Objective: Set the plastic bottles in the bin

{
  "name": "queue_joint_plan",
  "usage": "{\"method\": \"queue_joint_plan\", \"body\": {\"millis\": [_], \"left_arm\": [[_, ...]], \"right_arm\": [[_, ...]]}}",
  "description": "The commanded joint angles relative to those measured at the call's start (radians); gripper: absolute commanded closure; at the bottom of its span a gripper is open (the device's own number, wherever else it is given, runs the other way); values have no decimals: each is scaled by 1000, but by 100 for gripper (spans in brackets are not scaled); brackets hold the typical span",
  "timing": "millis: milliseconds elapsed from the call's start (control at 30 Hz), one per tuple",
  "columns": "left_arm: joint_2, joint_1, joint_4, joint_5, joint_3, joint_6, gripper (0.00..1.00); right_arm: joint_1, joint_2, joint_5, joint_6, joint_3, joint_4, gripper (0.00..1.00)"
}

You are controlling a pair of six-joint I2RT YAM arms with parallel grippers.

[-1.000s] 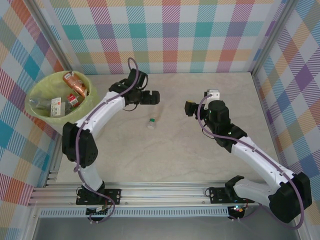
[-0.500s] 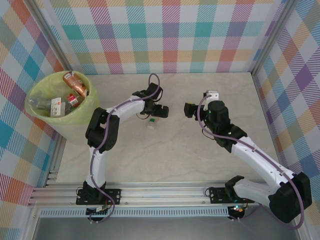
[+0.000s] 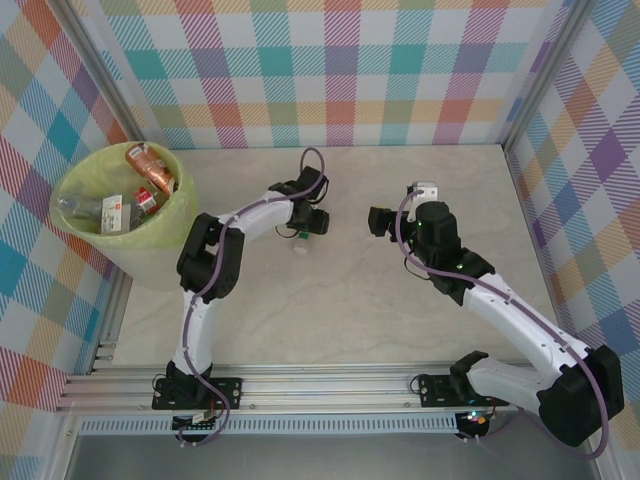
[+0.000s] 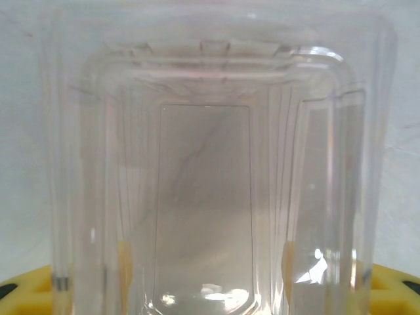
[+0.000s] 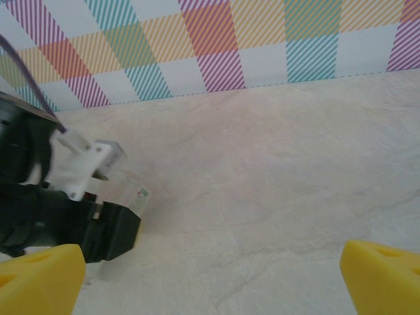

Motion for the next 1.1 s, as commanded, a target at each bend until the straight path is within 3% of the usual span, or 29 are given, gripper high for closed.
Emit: {"method": "queue_joint_plan", "body": {"millis": [0,100,200,267,300,367,467,667,800,1067], "left_arm": [[-297,-5,-16,-62,-19,-3,50],[-487,-5,-49,-134,-33,21,51],[-622,-2,-158,-245,15,179,51],[-696,55,-241,-297,62,287,53],[-733,110,-252,-252,65,310,53],[-826,288,-238,-45,42,384,52],[-914,424,-216,62,0,575,50],[-857,553,-311,117,10,921,49],[-771,674,-438,297,123,993,48],[-731,813,-381,381,108,1145,43]], "right_arm": [[0,-6,3,-12,31,7,0],[1,16,2,-24,35,32,0],[-1,51,-3,-42,58,46,0],[0,76,-9,-51,83,45,0],[1,85,-14,-57,90,45,0],[0,104,-24,-67,104,55,0],[-2,127,-37,-69,119,68,0],[-3,176,-74,-60,159,77,0],[-3,189,-82,-70,188,53,0],[-3,176,-69,-74,197,25,0]]}}
